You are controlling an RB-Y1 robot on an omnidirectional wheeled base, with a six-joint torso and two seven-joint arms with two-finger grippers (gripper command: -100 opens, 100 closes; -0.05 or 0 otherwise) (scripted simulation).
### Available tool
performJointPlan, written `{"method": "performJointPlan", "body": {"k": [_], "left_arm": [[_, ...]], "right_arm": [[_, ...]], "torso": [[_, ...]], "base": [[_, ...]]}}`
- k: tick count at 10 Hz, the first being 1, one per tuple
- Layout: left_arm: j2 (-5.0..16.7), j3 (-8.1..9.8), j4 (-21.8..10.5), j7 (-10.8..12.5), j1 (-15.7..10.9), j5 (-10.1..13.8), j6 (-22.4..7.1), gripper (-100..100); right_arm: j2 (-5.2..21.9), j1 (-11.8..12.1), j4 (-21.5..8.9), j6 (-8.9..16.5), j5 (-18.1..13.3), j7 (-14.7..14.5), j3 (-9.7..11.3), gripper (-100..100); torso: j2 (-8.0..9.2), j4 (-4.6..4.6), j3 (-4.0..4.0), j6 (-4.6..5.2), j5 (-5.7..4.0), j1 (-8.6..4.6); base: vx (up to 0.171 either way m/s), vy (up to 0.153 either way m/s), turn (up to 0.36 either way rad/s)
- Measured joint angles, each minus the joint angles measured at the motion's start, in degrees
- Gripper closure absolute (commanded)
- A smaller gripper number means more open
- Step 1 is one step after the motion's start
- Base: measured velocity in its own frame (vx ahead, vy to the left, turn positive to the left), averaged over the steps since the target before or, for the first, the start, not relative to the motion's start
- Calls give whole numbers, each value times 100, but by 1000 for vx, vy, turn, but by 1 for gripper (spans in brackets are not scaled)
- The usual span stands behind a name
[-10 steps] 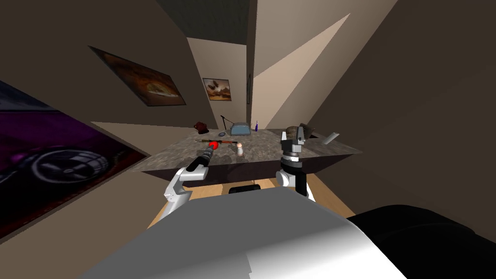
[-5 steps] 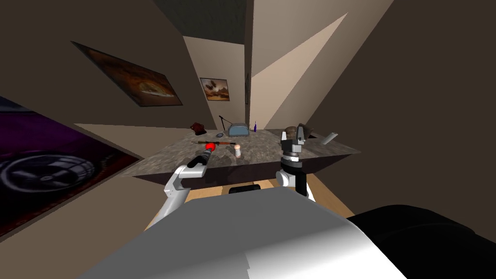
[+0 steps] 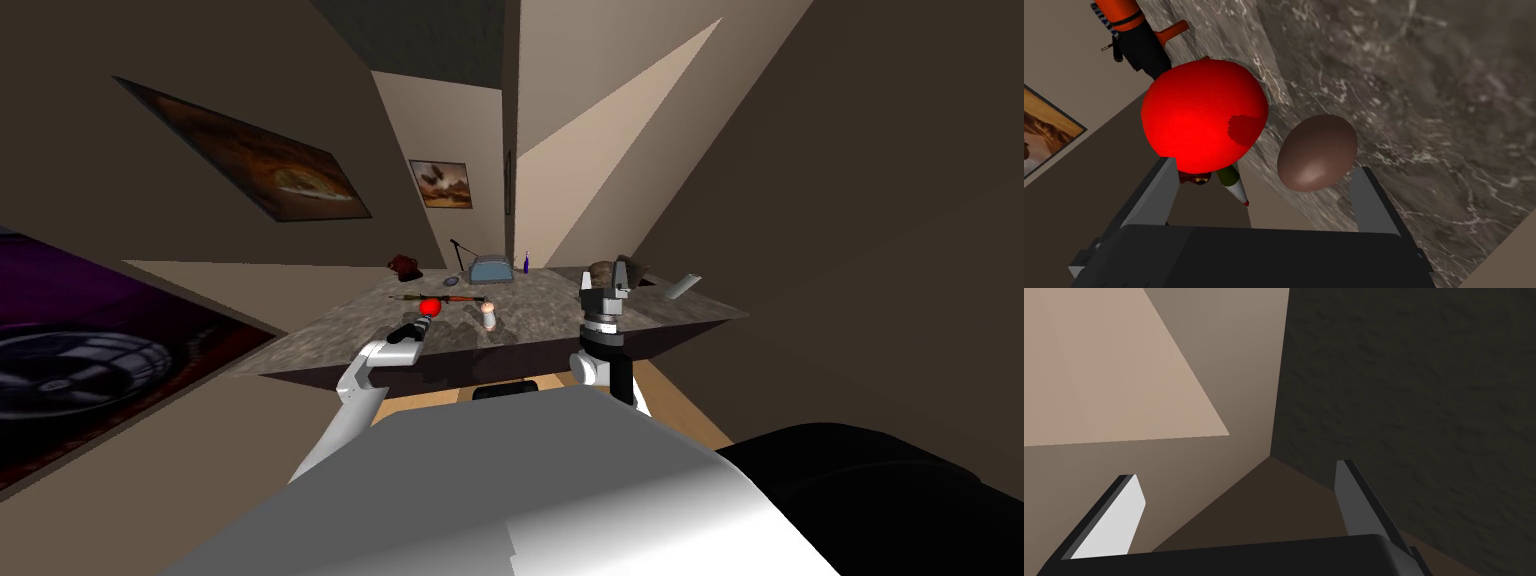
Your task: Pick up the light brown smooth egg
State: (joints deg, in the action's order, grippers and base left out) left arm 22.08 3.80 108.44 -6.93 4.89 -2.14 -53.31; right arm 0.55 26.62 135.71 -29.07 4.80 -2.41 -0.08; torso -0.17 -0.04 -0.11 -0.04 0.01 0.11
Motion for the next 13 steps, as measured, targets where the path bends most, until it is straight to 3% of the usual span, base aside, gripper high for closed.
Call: {"method": "performJointPlan", "body": {"k": [1,2,3,5,6,10,11,12,13], "left_arm": [[42,21,-66,-12,66,-3,-92,-100],[46,23,-71,-14,76,-4,-115,0],[46,23,-71,-14,74,-4,-113,-100],[21,25,-288,-7,28,-41,46,-100],[19,25,-302,-6,26,-43,68,100],[20,24,-300,-8,26,-43,66,100],[20,24,-301,-8,26,-43,66,0],[20,24,-301,-7,26,-43,66,100],[34,26,-211,-11,45,-23,10,100]], "right_arm": [[0,0,0,0,0,0,0,0],[0,0,0,0,0,0,0,0],[0,0,0,0,0,0,0,0],[0,0,0,0,0,0,0,0],[0,0,0,0,0,0,0,0],[0,-1,0,0,0,0,0,0],[0,-1,0,0,0,0,0,0],[0,-1,0,0,0,0,0,0],[0,-1,0,0,0,0,0,0]], "torso": [[-5,-1,-2,-2,2,8],[5,1,2,0,1,2],[15,3,9,0,-1,-5],[4,1,3,1,0,-2],[11,2,6,0,-1,-5],[23,6,13,-1,-1,-8],[23,6,14,0,-2,-8],[24,6,14,0,-2,-8],[36,8,21,-2,-3,-13]], "base": [[38,22,4],[6,4,-1],[32,10,-11],[40,12,-11],[1,2,15],[1,0,-3],[0,0,0],[-36,-12,16],[-22,-8,6]]}}
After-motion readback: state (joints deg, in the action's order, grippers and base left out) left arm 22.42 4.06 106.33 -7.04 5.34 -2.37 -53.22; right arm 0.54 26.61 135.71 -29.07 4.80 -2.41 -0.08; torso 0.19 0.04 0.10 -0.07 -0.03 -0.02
